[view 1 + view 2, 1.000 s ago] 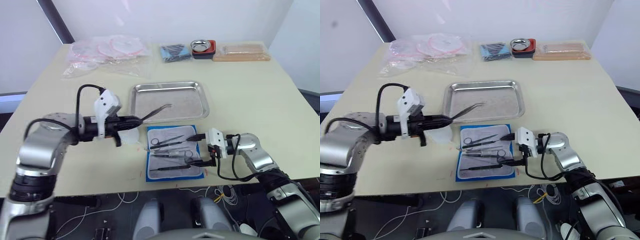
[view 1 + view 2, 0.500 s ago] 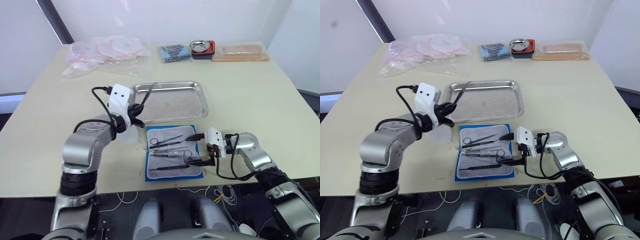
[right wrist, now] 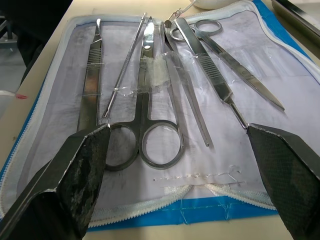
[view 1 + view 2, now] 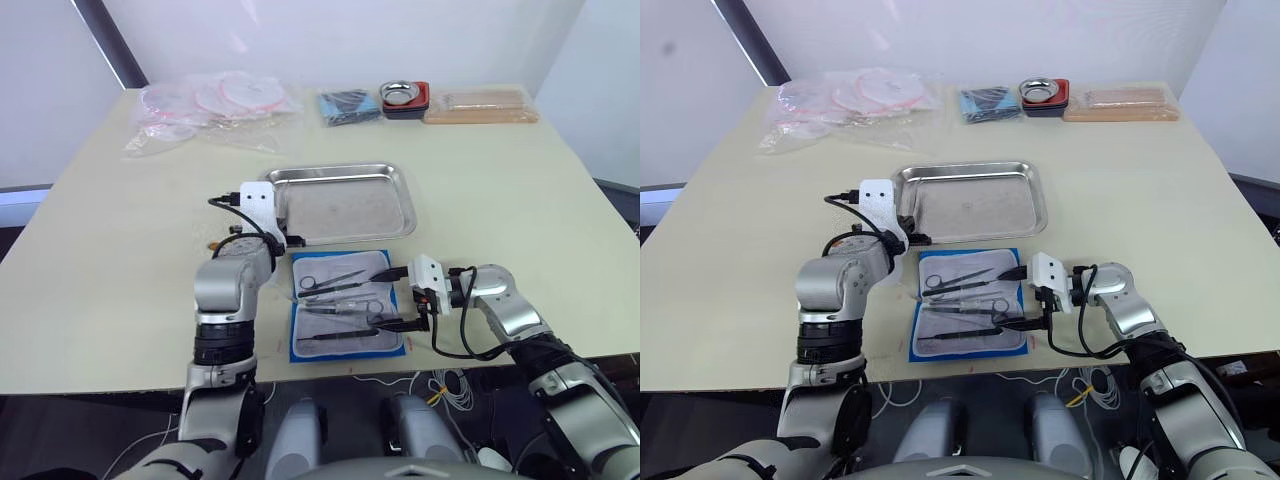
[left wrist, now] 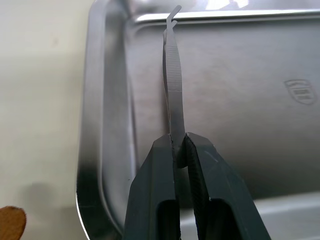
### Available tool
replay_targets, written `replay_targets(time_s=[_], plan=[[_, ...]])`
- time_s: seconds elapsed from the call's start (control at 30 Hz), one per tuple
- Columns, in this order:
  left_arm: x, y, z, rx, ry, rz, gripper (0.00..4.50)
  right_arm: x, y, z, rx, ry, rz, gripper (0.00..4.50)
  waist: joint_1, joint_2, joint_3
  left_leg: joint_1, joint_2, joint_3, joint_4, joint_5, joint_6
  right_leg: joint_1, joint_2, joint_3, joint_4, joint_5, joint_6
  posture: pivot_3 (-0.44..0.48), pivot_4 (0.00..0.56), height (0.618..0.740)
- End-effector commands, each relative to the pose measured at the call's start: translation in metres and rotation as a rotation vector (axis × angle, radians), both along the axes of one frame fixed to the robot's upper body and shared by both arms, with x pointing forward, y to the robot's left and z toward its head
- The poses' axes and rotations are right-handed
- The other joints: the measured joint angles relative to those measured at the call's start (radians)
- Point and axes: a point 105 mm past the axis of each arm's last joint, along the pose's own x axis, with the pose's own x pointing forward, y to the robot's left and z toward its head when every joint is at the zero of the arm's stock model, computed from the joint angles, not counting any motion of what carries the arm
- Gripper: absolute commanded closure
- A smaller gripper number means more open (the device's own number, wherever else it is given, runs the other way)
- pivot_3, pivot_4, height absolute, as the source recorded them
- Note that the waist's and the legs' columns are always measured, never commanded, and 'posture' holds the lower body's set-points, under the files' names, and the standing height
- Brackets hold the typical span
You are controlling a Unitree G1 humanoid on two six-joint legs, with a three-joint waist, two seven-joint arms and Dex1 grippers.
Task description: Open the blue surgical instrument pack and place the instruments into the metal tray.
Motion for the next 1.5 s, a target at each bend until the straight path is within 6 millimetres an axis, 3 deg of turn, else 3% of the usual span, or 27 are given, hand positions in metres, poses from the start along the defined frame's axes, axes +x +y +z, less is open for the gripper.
replay_targets(time_s=[0.03,0.33,1.03,1.2,1.5], plan=[[0.008,-0.004,0.01,0.021,-0.047,0.01,4.41,-0.014,-0.015,-0.05,-0.173,0.129,-0.03,0.0,0.0,0.0,0.0,0.0,0.0,0.0,0.0,0.0,0.0,0.0,0.0,0.0,0.0,0.0,0.0,0.0,0.15,0.74],[0.016,0.001,0.007,-0.001,-0.036,0.05,4.41,-0.013,-0.017,-0.05,-0.171,0.121,-0.039,0.0,-0.001,0.0,0.0,0.0,0.0,0.001,0.0,0.002,-0.003,0.0,0.0,-0.001,0.0,0.0,0.0,0.0,0.15,0.74],[0.014,0.005,0.003,-0.004,-0.038,0.089,4.41,-0.012,-0.019,-0.048,-0.166,0.119,-0.053,0.0,0.0,0.0,0.0,0.0,0.0,0.001,-0.001,0.002,-0.004,0.0,0.0,-0.002,0.0,0.0,0.0,0.0,0.15,0.74],[0.015,0.006,0.002,0.0,-0.041,0.084,2.57,-0.011,-0.02,-0.049,-0.169,0.12,-0.057,0.0,-0.001,0.0,0.0,0.0,0.0,0.001,-0.001,0.002,-0.004,0.0,0.0,-0.002,0.0,0.0,0.0,0.0,0.15,0.74],[0.014,0.005,0.012,0.022,-0.105,0.066,2.57,-0.012,-0.019,-0.049,-0.165,0.118,-0.049,0.0,-0.001,0.0,0.0,0.0,0.0,0.001,-0.001,0.002,-0.004,0.0,0.0,-0.001,0.0,0.0,0.0,0.0,0.15,0.74]])
